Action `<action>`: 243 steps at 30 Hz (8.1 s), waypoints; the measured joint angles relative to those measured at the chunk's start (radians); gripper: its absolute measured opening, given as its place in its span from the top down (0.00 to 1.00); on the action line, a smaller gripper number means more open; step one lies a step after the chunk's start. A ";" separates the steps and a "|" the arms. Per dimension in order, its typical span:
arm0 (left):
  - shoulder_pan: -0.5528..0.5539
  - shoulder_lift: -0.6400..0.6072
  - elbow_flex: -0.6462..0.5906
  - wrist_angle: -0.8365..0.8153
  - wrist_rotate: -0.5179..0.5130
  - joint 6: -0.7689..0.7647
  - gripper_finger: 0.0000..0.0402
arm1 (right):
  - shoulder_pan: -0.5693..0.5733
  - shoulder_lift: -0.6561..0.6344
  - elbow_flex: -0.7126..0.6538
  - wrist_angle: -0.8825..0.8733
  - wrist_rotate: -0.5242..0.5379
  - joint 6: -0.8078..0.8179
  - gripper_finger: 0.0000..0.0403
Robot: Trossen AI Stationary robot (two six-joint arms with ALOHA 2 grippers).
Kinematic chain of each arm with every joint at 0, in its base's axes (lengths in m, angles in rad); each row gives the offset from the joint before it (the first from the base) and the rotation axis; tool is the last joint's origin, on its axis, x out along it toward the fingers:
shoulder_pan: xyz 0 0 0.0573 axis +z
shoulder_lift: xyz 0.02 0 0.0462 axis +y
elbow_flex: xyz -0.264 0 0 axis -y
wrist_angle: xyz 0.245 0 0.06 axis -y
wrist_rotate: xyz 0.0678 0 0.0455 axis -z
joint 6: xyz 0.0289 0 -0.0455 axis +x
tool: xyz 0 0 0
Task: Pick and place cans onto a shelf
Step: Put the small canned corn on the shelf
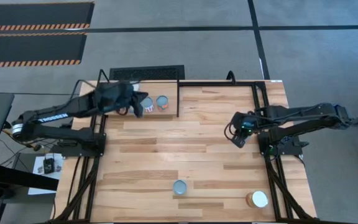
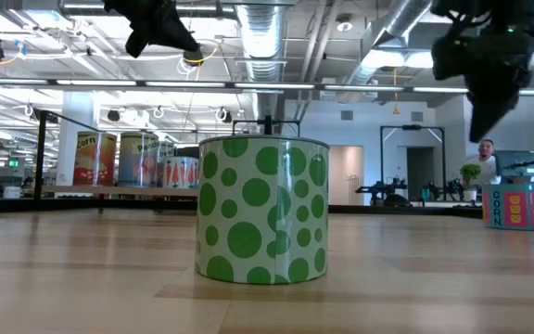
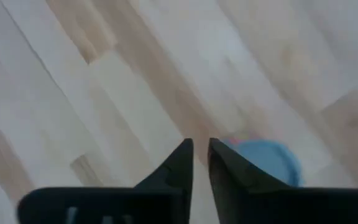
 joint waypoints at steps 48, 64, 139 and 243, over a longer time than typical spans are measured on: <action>-0.152 -0.094 -0.159 0.180 0.029 0.016 0.99 | 0.056 1.021 0.844 0.173 0.039 -0.150 0.96; -0.152 -0.240 -0.159 0.039 0.027 0.064 0.99 | 0.042 1.396 1.394 0.048 0.032 -0.324 0.90; -0.384 0.701 0.036 -0.039 -0.001 -0.075 0.76 | -0.183 -0.066 0.079 0.465 0.135 -0.483 0.98; 0.369 0.974 0.717 -0.705 0.118 -0.004 0.99 | -0.180 -0.063 0.079 0.507 0.166 -0.479 0.98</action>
